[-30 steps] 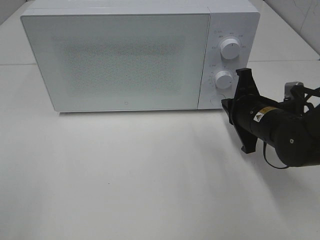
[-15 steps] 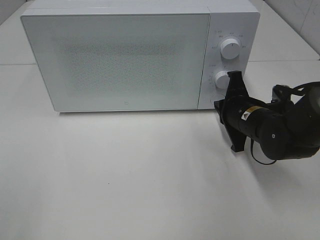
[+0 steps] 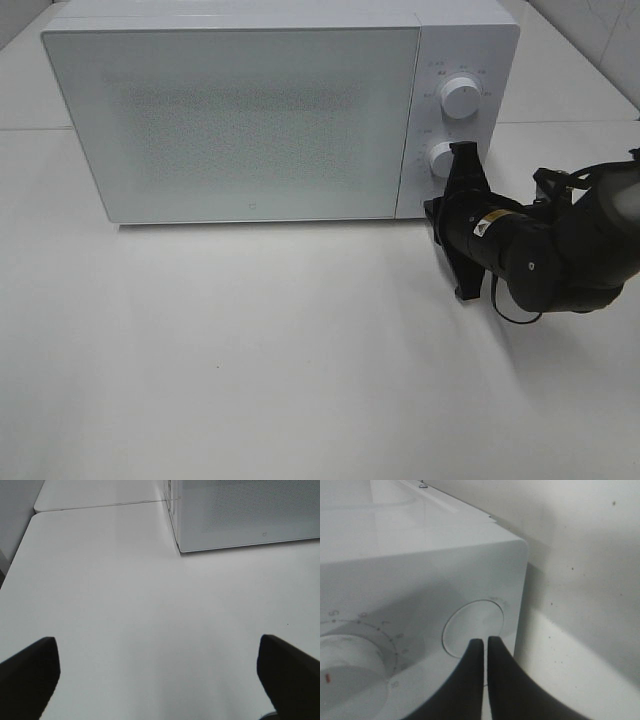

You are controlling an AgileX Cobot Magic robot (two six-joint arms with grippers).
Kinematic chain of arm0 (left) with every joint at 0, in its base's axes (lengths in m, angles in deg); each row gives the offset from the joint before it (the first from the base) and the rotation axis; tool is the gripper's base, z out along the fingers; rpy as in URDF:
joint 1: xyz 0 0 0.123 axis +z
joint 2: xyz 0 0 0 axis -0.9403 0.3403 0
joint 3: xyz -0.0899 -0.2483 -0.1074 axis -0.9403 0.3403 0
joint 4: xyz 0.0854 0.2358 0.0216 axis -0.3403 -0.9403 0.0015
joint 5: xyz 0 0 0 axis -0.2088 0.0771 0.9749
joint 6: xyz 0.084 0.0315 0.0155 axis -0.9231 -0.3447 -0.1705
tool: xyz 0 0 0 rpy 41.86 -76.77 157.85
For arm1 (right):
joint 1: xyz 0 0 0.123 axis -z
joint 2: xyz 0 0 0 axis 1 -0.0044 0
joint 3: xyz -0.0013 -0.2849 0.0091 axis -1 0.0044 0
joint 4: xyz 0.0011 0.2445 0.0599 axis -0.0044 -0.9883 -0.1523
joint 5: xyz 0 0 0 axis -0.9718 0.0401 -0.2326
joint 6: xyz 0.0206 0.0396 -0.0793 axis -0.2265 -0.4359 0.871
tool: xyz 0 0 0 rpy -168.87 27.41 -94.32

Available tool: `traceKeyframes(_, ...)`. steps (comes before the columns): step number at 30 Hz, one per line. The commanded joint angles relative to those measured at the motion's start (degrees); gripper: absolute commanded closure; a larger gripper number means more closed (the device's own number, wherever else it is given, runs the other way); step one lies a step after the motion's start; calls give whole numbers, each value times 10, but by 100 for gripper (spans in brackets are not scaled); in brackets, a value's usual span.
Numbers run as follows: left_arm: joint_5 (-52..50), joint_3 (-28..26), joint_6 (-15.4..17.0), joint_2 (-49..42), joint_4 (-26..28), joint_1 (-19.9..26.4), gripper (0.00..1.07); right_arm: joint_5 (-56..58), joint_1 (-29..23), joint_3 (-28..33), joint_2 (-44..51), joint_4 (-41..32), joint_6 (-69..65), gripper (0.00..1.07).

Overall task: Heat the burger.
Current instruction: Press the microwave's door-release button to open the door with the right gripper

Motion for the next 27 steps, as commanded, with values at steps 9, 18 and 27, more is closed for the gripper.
traceKeyframes(9,-9,0,3,-11,5,-2,2,-32,-1,-19,-16,-7,18,107)
traceKeyframes(18,-9,0,3,-11,5,-2,2,-60,-1,-19,-16,-22,32,107)
traceKeyframes(27,-9,0,3,-11,5,-2,2,-59,-1,-38,-22,-15,25,107)
